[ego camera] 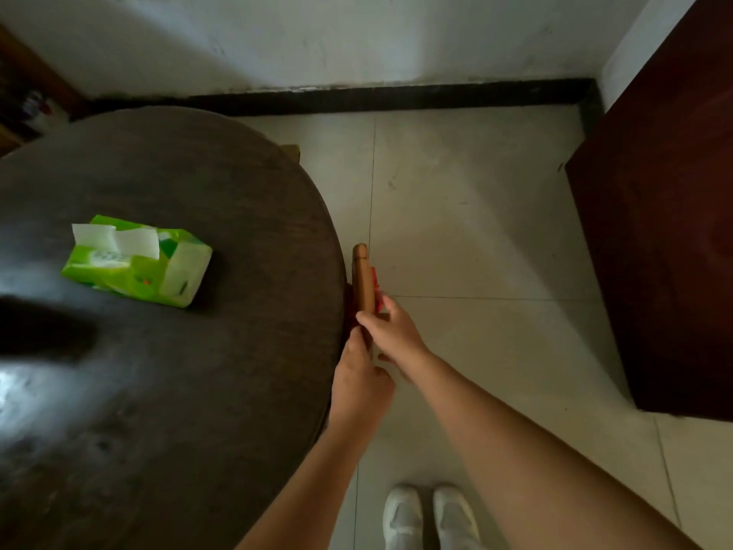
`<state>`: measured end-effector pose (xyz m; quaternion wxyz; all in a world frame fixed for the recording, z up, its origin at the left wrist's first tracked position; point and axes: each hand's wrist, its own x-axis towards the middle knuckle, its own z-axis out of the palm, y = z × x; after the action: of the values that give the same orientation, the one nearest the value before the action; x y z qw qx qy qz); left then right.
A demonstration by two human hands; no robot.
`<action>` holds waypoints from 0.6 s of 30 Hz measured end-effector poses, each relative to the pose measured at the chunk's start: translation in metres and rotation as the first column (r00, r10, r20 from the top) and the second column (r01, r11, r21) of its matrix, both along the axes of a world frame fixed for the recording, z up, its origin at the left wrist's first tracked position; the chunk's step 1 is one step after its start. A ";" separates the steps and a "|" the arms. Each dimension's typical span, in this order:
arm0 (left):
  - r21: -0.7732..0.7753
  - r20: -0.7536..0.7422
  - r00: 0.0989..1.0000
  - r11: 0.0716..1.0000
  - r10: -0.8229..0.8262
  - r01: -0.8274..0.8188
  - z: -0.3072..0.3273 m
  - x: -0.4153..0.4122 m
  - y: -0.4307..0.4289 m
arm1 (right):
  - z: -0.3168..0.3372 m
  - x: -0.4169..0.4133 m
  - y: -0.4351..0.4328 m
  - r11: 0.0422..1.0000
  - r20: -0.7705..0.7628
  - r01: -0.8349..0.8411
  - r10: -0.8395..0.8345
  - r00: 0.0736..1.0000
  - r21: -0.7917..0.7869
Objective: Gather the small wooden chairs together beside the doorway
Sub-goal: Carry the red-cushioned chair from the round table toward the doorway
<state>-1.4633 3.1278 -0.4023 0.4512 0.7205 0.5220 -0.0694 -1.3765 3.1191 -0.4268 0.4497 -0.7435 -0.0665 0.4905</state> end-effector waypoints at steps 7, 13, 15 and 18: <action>0.028 -0.021 1.000 1.000 0.016 -0.016 -0.011 0.000 0.007 | -0.015 0.001 0.028 0.998 0.063 -0.017 0.020 0.998 -0.054; 0.038 -0.136 0.989 0.997 -0.064 0.070 -0.021 -0.002 0.010 | -0.021 -0.002 0.022 0.999 0.099 -0.015 0.021 0.995 -0.052; -0.073 -0.180 0.983 0.997 -0.039 0.026 -0.024 -0.002 0.010 | -0.021 -0.005 0.011 0.999 0.109 0.001 0.004 0.994 -0.050; -0.191 -0.211 0.971 0.979 -0.109 0.068 -0.021 -0.004 0.002 | -0.020 -0.009 -0.010 0.998 0.109 0.032 -0.026 0.994 -0.050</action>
<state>-1.4671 3.1299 -0.4236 0.4509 0.6866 0.5275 -0.2168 -1.3854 3.1089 -0.4468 0.4330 -0.7815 -0.0672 0.4442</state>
